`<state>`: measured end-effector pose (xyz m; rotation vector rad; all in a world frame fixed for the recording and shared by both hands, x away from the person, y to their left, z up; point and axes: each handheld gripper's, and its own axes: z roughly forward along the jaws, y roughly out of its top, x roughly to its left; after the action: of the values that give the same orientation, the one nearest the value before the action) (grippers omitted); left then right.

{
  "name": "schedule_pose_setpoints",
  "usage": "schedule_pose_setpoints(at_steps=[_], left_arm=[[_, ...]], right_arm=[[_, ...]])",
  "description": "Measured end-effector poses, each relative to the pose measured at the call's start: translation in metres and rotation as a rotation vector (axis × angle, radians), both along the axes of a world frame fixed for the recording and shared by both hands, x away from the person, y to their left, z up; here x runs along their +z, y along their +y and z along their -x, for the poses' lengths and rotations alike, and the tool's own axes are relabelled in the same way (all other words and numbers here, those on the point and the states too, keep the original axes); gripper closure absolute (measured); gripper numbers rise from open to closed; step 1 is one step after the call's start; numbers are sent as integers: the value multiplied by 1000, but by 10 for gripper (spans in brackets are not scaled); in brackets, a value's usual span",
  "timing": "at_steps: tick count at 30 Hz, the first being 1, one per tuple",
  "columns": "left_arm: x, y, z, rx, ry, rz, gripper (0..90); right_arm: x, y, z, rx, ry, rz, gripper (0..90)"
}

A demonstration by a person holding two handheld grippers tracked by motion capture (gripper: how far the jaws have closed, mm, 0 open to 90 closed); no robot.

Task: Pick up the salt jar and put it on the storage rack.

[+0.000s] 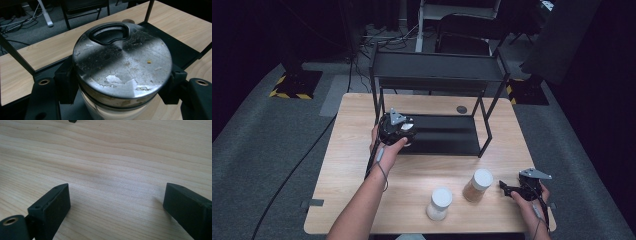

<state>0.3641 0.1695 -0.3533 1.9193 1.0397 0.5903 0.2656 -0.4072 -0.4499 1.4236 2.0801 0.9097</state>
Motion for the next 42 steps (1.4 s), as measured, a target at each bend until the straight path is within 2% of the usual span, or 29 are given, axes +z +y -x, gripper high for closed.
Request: schedule_pose_setpoints(at_steps=[12,17,30,34,37,38,42], left_arm=[[-16,-2,-30,13,43,-28,301],[-25,-5,-42,24,74,-36,301],[-35,-11,-56,34,115,-72,301],[-39,-7,-58,43,122,-36,299],[-39,-8,-58,47,123,-41,285],[-39,-9,-57,56,121,-43,245],[-39,-5,-53,77,109,7,119]], right_arm=[[0,0,0,0,0,0,73],[0,0,0,0,0,0,73],[0,0,0,0,0,0,74],[0,0,0,0,-1,1,74],[0,0,0,0,-1,1,74],[0,0,0,0,-1,1,74],[0,0,1,0,-1,0,75]])
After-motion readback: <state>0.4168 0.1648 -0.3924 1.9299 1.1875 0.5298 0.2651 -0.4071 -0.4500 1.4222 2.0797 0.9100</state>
